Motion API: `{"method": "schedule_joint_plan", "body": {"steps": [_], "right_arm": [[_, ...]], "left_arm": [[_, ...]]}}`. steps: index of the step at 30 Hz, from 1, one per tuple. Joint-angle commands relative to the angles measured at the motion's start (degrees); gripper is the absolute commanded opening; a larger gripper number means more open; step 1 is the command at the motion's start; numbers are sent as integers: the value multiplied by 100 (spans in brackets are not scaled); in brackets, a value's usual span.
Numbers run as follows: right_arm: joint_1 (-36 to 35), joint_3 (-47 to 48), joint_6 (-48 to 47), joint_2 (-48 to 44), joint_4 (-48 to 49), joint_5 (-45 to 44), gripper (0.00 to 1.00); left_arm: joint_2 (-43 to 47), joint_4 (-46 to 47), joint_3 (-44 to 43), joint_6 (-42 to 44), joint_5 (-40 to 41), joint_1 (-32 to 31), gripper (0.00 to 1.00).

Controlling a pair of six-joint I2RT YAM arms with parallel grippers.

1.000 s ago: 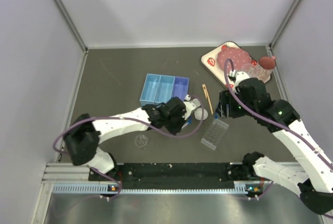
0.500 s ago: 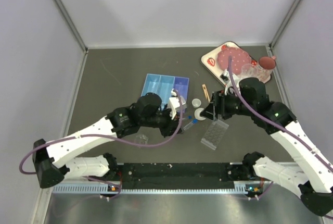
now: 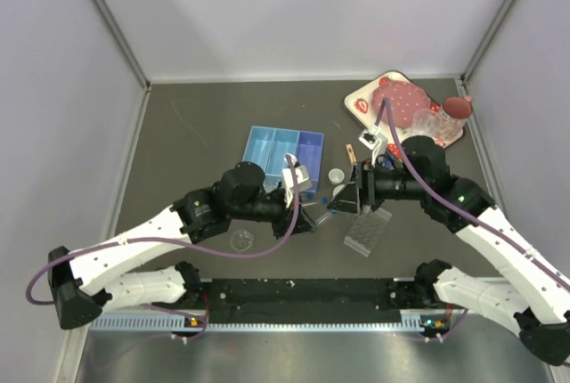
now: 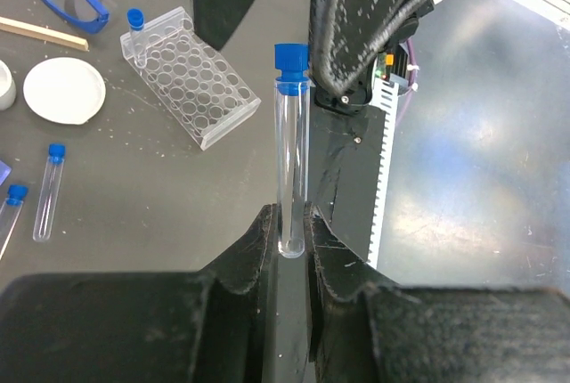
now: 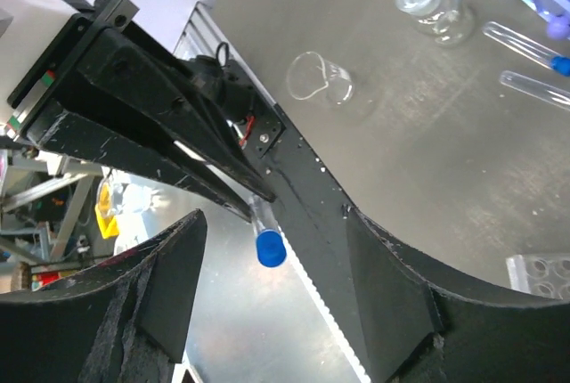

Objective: Organize the chemistry lab equipment

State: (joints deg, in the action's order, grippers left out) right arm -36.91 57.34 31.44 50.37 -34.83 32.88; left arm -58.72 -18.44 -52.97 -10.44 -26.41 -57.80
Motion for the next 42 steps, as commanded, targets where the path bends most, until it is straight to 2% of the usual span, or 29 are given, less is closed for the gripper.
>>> {"method": "schedule_joint_plan", "body": {"steps": [1,14,18,21,22,26,28,30,31,33,34,37,42], "right_arm": [[-264,-56,178,26,433,175,63],[-335,-188,231,17,486,157,40],[-352,-179,248,43,521,139,35],[-379,-162,248,61,521,131,27],[-387,-162,248,69,521,131,20],[-414,-144,275,78,530,131,3],[-423,-144,292,78,530,139,0],[-440,-153,301,61,521,113,0],[-440,-153,310,43,521,87,0],[-440,-179,319,-9,521,-27,0],[-449,-188,319,-18,512,-54,0],[-449,-188,293,-1,434,-238,0],[-449,-162,12,104,56,-1098,0]], "left_arm": [[185,341,41,-20,-75,23,0],[185,499,76,-46,-206,120,0],[159,552,94,-64,-241,120,0],[159,578,103,-64,-206,129,0],[142,561,103,-64,-198,129,0],[80,561,111,-73,-127,146,1],[62,560,111,-81,-40,146,26],[62,569,103,-81,22,155,44],[36,561,94,-73,48,155,62],[27,534,33,-55,75,155,78],[10,473,-2,-46,101,146,98],[1,341,-143,-11,189,155,99],[-34,-107,-494,129,409,155,99]]}}
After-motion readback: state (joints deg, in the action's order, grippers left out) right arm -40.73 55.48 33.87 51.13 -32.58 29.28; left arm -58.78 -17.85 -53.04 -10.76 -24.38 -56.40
